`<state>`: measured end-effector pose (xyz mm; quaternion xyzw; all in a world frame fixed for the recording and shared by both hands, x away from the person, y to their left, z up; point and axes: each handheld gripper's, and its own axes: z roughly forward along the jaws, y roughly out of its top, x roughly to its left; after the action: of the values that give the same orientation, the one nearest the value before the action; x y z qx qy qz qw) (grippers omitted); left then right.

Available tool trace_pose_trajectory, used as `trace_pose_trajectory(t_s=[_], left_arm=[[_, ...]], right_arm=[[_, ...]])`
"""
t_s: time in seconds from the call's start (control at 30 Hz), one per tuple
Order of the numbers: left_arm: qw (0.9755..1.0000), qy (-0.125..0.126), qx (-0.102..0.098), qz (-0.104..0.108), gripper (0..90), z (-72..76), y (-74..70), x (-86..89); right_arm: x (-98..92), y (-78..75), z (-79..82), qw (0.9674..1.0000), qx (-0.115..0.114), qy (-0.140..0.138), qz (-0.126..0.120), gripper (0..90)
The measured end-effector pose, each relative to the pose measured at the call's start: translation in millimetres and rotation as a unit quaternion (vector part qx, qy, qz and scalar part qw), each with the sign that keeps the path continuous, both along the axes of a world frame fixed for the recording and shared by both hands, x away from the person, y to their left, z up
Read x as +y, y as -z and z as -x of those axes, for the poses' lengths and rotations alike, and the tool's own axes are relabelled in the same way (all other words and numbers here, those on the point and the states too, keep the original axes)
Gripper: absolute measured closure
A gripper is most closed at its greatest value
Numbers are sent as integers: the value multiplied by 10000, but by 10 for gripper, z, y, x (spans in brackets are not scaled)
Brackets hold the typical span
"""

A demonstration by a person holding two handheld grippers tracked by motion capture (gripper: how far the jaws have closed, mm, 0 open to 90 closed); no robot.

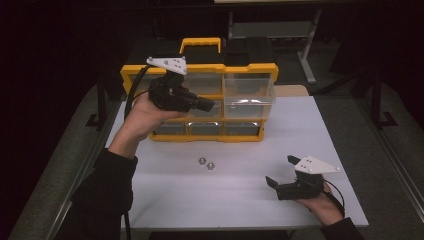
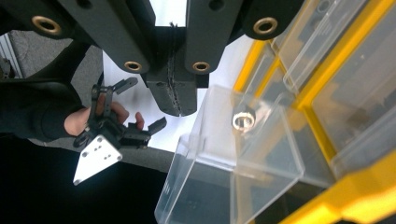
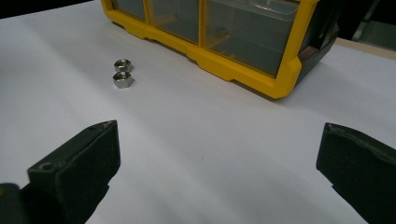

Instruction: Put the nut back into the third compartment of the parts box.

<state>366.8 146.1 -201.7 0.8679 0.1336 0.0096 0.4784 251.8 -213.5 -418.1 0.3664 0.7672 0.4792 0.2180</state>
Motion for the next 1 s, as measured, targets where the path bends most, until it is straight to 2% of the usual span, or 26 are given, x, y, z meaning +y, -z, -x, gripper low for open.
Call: trace_pose_trajectory(t_s=[0.27, 0.47, 0.83, 1.0], left_arm=[[9999, -116, -37, -88, 847, 30, 211, 27], [9996, -237, -61, -139, 730, 40, 342, 69], [9987, -452, -68, -224, 534, 22, 698, 172], [9984, -505, -26, -240, 485, 9, 837, 197]], right_arm=[[-1, 3, 1, 10000, 14, 2, -1, 0], [-6, -2, 3, 10000, -7, 11, -7, 0], [-2, 1, 1, 10000, 5, 6, 1, 0], [-1, 3, 4, 10000, 14, 8, 6, 0]])
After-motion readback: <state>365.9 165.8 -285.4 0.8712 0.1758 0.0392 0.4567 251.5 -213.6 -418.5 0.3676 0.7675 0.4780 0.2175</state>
